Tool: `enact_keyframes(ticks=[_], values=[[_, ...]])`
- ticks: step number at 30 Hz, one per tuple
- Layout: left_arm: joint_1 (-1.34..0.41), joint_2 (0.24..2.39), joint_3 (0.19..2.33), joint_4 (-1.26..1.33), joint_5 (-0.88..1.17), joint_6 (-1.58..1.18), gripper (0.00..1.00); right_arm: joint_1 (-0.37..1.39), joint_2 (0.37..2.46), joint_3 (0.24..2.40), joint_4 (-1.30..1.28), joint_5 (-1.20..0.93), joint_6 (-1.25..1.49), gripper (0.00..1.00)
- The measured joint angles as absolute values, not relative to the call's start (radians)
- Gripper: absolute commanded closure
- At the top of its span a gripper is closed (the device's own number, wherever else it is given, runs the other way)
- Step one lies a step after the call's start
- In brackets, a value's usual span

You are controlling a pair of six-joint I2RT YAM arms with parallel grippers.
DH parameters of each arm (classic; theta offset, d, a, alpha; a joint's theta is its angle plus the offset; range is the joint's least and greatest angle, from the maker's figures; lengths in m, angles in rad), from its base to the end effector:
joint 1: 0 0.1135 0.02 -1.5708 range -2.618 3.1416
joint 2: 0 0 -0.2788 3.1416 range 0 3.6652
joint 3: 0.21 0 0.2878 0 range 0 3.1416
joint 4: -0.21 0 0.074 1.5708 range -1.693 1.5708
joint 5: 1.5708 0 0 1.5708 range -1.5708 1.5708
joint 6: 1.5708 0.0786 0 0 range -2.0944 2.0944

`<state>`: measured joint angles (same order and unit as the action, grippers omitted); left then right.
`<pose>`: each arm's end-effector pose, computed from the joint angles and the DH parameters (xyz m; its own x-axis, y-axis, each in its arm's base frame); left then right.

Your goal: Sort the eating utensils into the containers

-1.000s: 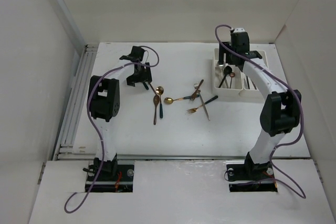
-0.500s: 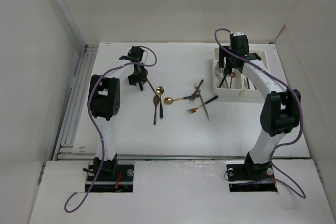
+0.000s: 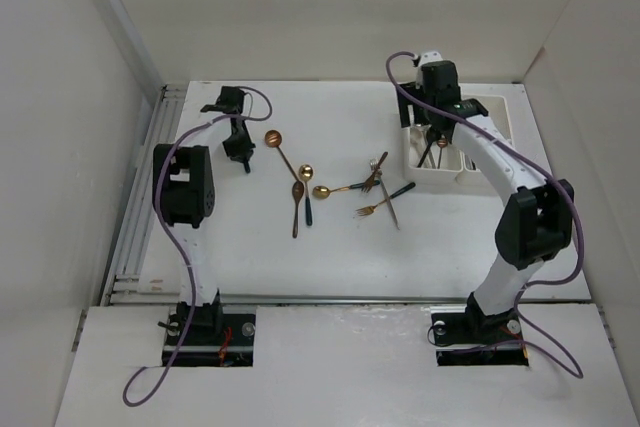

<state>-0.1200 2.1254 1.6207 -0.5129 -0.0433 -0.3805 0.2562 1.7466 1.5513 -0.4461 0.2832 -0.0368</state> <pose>0.5190 -0.0592 0.1371 -0.8203 -0.2748 -0.5015 -0.2236 0.9613 -0.1609 0.4663 0.0994 0.3028 -0.5774 -0.1878 -0.7946 -0.0480 0.9793 -0.1966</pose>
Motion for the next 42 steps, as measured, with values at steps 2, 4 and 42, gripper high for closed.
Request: enact_keyframes(ticks=[2, 4, 42], values=[[-0.091, 2.125, 1.647, -0.546, -0.043, -0.348, 1.0, 0.293, 1.74, 1.566, -0.447, 0.236, -0.057, 0.11], [-0.07, 2.109, 1.679, -0.553, -0.043, -0.297, 1.0, 0.338, 1.736, 1.6, -0.445, 0.148, -0.065, 0.1], [-0.319, 1.554, 1.642, -0.06, 0.705, -0.242, 1.0, 0.577, 1.663, 1.522, 0.255, -0.427, 0.415, 0.53]])
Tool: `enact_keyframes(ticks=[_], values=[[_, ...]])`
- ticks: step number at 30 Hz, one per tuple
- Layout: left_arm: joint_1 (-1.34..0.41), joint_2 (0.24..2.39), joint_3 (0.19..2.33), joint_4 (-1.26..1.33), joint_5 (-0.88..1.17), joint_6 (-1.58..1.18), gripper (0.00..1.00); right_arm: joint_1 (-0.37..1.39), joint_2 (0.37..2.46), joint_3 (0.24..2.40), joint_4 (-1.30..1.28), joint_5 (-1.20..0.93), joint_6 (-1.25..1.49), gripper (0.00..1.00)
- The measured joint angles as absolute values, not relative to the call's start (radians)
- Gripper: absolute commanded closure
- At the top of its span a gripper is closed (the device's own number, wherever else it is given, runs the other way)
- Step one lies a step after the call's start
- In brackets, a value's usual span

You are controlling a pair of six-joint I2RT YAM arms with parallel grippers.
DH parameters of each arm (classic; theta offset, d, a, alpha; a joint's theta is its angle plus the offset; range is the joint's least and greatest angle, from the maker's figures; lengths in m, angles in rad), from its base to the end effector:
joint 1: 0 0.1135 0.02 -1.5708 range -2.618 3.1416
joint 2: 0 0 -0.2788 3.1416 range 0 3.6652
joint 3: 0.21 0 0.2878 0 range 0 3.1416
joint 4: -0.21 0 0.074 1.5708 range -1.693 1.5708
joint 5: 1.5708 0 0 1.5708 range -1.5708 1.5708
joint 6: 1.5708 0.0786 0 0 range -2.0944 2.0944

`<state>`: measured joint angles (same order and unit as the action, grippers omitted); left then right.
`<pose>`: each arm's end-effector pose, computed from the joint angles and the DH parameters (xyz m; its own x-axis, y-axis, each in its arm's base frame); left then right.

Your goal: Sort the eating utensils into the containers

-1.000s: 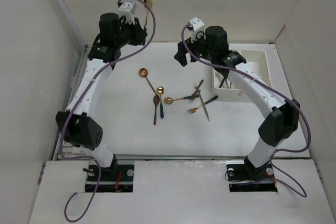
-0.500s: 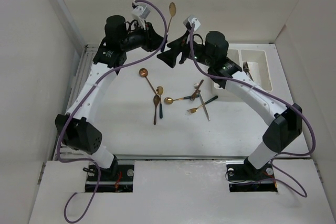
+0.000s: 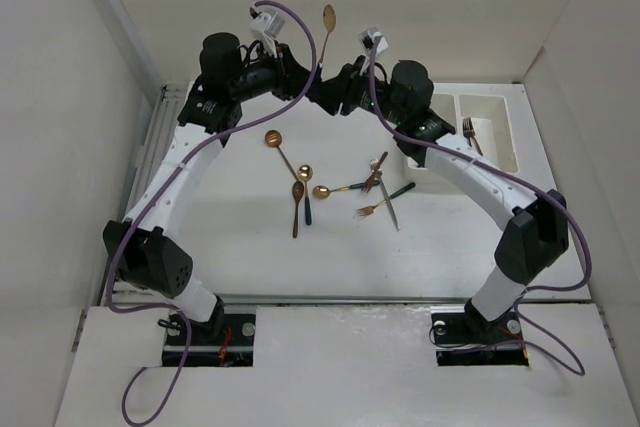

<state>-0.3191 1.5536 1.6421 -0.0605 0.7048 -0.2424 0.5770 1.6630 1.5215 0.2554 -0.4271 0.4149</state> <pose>0.3867 -0.1814 0.4806 -0.1792 -0.1334 -0.9747 0.8353 0.5028 -0.2223 0.3823 0.2877 0.4274 -0.2520 0.2737 -0.9282 -0.8084 0.4677 0.3574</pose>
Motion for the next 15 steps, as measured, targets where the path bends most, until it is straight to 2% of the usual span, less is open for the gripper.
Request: enact_keyframes(ticks=[3, 6, 10, 12, 13, 14, 15], values=[[-0.321, 1.553, 1.629, -0.049, 0.707, -0.269, 1.0, 0.577, 1.688, 1.524, 0.258, -0.434, 0.427, 0.56], [-0.322, 1.553, 1.625, -0.047, 0.708, -0.29, 1.0, 0.577, 1.708, 1.524, 0.262, -0.44, 0.438, 0.64], [-0.321, 1.552, 1.616, -0.033, 0.707, -0.301, 1.0, 0.577, 1.71, 1.525, 0.263, -0.443, 0.454, 1.0], [-0.321, 1.551, 1.613, -0.025, 0.707, -0.304, 1.0, 0.576, 1.71, 1.525, 0.263, -0.442, 0.463, 1.0], [-0.321, 1.551, 1.612, -0.025, 0.706, -0.304, 0.96, 0.576, 1.71, 1.525, 0.264, -0.44, 0.464, 1.0], [-0.321, 1.55, 1.611, -0.027, 0.705, -0.303, 0.83, 0.576, 1.71, 1.525, 0.264, -0.437, 0.465, 1.0], [-0.321, 1.55, 1.609, -0.027, 0.702, -0.302, 0.65, 0.575, 1.71, 1.524, 0.263, -0.432, 0.464, 1.0]])
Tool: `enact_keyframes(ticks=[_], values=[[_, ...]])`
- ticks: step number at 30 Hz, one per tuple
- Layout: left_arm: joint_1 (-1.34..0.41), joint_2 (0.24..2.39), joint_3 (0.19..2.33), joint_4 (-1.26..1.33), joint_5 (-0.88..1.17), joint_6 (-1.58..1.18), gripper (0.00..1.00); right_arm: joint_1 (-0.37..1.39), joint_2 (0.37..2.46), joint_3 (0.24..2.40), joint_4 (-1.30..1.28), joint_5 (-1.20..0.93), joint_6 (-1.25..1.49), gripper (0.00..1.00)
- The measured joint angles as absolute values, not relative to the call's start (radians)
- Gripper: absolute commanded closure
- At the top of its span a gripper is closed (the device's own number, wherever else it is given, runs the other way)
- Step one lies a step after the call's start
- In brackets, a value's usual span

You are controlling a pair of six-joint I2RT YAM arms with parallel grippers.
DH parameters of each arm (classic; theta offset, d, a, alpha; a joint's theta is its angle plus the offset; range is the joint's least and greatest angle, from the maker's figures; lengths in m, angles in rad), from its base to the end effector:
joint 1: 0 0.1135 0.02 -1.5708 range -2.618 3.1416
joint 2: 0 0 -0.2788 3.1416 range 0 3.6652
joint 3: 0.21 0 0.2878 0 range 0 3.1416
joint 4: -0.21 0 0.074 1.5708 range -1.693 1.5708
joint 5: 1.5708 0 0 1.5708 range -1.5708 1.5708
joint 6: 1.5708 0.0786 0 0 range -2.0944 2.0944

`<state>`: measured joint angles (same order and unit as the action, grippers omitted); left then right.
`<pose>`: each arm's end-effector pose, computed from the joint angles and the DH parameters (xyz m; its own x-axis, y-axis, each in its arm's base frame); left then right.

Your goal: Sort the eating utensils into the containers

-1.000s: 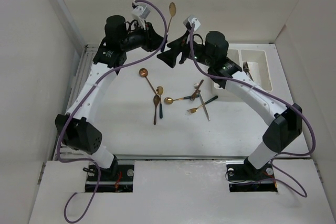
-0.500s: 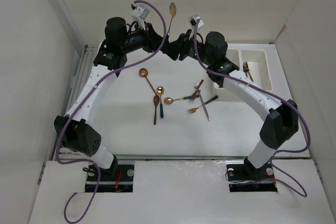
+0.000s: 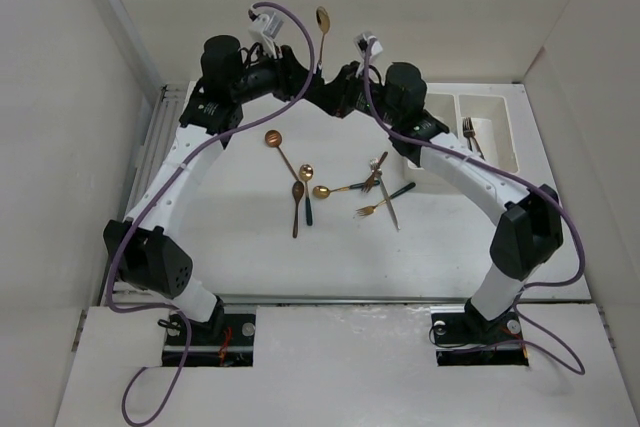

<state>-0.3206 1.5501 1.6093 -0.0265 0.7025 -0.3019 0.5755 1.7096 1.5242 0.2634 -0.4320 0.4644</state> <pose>0.3879 -0.1823 0.4732 -0.2241 -0.1647 -0.9605 0.8240 0.4942 -0.2770 0.3942 0.2950 0.4080 -0.3198 0.2774 -0.9060 -0.7843 0.4591 0.4174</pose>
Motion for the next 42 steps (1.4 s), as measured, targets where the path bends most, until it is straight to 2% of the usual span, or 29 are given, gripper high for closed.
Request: enact_keyframes(ticks=[1, 2, 8, 11, 15, 23, 26, 27, 30, 31, 33, 34, 38, 42], values=[[-0.321, 1.55, 1.607, -0.026, 0.699, -0.299, 0.43, 0.575, 1.71, 1.523, 0.263, -0.431, 0.463, 1.0], [-0.32, 1.549, 1.605, -0.024, 0.685, -0.295, 0.0, 0.572, 1.709, 1.521, 0.259, -0.432, 0.461, 1.0], [-0.324, 1.545, 1.603, -0.128, 0.608, -0.267, 0.0, 0.439, 1.703, 1.504, 0.157, -0.419, 0.44, 1.0], [-0.331, 1.545, 1.603, -0.212, 0.505, -0.227, 0.0, 0.298, 1.701, 1.496, 0.014, -0.385, 0.376, 1.0], [-0.31, 1.541, 1.579, -0.311, 0.332, -0.175, 0.0, 0.149, 1.717, 1.49, -0.25, -0.226, 0.233, 1.0], [-0.271, 1.541, 1.47, -0.431, 0.115, -0.131, 0.0, 0.083, 1.877, 1.489, -0.498, -0.095, 0.092, 0.99], [-0.271, 1.541, 1.456, -0.453, 0.075, -0.131, 0.0, 0.071, 1.942, 1.495, -0.541, -0.072, 0.078, 0.8], [-0.271, 1.541, 1.452, -0.455, 0.064, -0.132, 0.0, 0.069, 1.959, 1.496, -0.553, -0.065, 0.076, 0.69], [-0.27, 1.541, 1.437, -0.459, 0.032, -0.132, 0.0, 0.063, 1.978, 1.497, -0.587, -0.039, 0.068, 0.54], [-0.268, 1.539, 1.428, -0.461, 0.022, -0.132, 0.0, 0.063, 1.977, 1.5, -0.595, -0.029, 0.064, 0.46], [-0.266, 1.535, 1.408, -0.463, 0.003, -0.133, 0.0, 0.065, 1.972, 1.512, -0.603, -0.005, 0.059, 0.39], [-0.265, 1.533, 1.395, -0.462, -0.012, -0.135, 0.0, 0.068, 1.967, 1.518, -0.603, 0.01, 0.052, 0.33], [-0.244, 1.528, 1.361, -0.473, -0.072, -0.152, 0.0, 0.12, 1.913, 1.55, -0.621, 0.107, 0.045, 0.25], [-0.193, 1.528, 1.351, -0.472, -0.136, -0.176, 0.0, 0.305, 1.795, 1.557, -0.604, 0.247, 0.08, 0.23]])
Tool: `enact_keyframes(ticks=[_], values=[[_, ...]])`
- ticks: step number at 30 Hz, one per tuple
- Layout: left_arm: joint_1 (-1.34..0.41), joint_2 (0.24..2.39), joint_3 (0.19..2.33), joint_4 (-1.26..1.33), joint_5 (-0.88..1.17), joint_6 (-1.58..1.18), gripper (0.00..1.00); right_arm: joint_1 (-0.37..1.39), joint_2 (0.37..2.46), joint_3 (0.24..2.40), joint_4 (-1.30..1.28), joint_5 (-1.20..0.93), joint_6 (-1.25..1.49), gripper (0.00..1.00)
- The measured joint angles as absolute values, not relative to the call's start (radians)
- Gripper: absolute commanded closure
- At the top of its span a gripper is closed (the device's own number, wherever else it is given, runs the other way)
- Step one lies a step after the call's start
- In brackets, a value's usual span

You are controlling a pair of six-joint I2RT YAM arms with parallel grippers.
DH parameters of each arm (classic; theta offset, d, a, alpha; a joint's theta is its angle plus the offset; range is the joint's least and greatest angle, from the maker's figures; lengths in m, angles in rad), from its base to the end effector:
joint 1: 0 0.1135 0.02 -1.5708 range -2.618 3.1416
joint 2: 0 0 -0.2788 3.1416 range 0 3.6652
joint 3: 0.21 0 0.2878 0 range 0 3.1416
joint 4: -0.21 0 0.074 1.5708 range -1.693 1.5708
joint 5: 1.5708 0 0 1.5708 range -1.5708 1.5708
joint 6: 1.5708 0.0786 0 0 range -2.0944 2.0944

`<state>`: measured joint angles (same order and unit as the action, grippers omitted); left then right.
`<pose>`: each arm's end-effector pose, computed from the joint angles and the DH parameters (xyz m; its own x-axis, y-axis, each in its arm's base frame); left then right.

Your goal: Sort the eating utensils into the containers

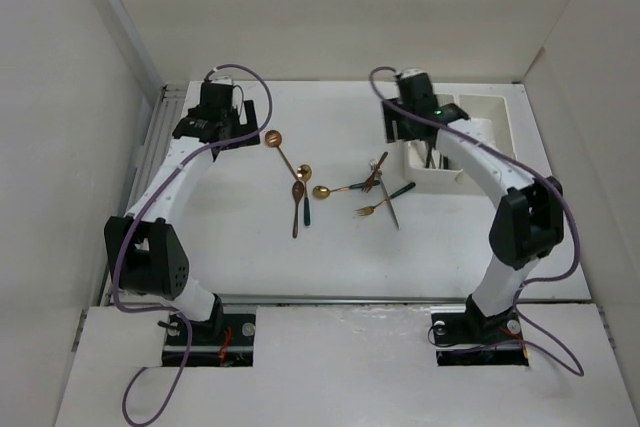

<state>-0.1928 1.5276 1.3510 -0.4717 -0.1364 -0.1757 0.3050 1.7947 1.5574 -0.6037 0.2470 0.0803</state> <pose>0.4110 -0.0693 0.3099 -0.5981 -0.0597 -0.7992 -0.0214 0.9981 -0.0585 0.4538 0.1227 0.2655 -0.7195 -0.1450 -0.6792 -0.0782 0.9887 -0.1282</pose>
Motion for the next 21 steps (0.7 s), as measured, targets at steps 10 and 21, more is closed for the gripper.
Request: enact_keyframes(ticks=[10, 21], values=[[-0.103, 1.476, 1.291, -0.447, -0.185, -0.209, 0.0, 0.851, 1.948, 1.663, -0.538, 0.159, 0.179, 0.58], [-0.076, 1.409, 1.208, -0.405, -0.173, -0.223, 0.0, 0.867, 2.126, 1.652, -0.542, 0.0, 0.201, 0.56]])
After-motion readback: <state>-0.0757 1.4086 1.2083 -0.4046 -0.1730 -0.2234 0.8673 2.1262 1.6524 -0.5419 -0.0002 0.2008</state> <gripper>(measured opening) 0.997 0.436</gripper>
